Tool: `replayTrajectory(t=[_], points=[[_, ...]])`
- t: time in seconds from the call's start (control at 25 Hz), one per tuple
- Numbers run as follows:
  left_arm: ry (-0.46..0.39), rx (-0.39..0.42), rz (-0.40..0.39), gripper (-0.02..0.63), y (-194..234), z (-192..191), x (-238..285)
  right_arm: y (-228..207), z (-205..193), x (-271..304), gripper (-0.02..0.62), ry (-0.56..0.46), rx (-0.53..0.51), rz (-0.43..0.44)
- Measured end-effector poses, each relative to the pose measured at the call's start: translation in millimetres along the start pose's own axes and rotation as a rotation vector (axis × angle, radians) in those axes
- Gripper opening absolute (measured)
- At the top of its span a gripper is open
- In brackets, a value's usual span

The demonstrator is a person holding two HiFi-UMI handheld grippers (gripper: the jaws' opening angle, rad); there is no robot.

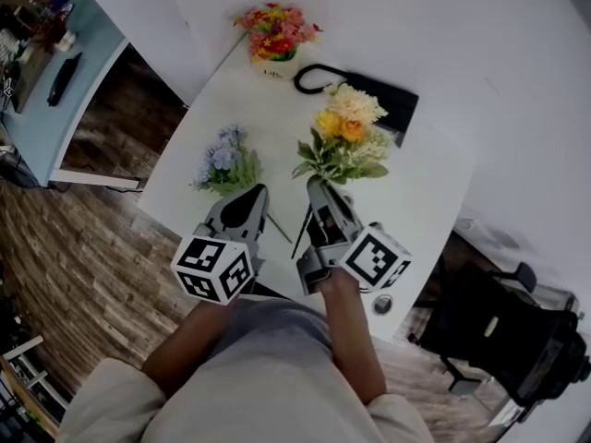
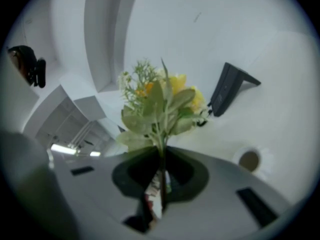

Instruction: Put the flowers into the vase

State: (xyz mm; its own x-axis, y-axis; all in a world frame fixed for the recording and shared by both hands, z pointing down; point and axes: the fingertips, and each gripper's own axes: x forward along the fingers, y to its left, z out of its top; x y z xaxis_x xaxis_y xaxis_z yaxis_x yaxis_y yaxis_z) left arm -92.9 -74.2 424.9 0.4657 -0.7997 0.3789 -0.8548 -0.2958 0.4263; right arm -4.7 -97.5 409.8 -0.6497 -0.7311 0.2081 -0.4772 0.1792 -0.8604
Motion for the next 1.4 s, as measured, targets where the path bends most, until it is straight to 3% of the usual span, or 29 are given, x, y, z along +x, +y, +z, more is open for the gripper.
replayTrajectory(t=[0.4,0.96,1.4], points=[[0.013,0.043,-0.073,0.02,-31,7,18,1,50,-39,0.054,-0.161,-0.019,0.009],[0.06,0.102,-0.168,0.02,-71,11,50,-23,94,-80,0.052,-0.309,-0.014,-0.066],[0.099,0.114,-0.194,0.02,-74,11,62,-11,129,-83,0.052,-0.49,-0.148,-0.015]])
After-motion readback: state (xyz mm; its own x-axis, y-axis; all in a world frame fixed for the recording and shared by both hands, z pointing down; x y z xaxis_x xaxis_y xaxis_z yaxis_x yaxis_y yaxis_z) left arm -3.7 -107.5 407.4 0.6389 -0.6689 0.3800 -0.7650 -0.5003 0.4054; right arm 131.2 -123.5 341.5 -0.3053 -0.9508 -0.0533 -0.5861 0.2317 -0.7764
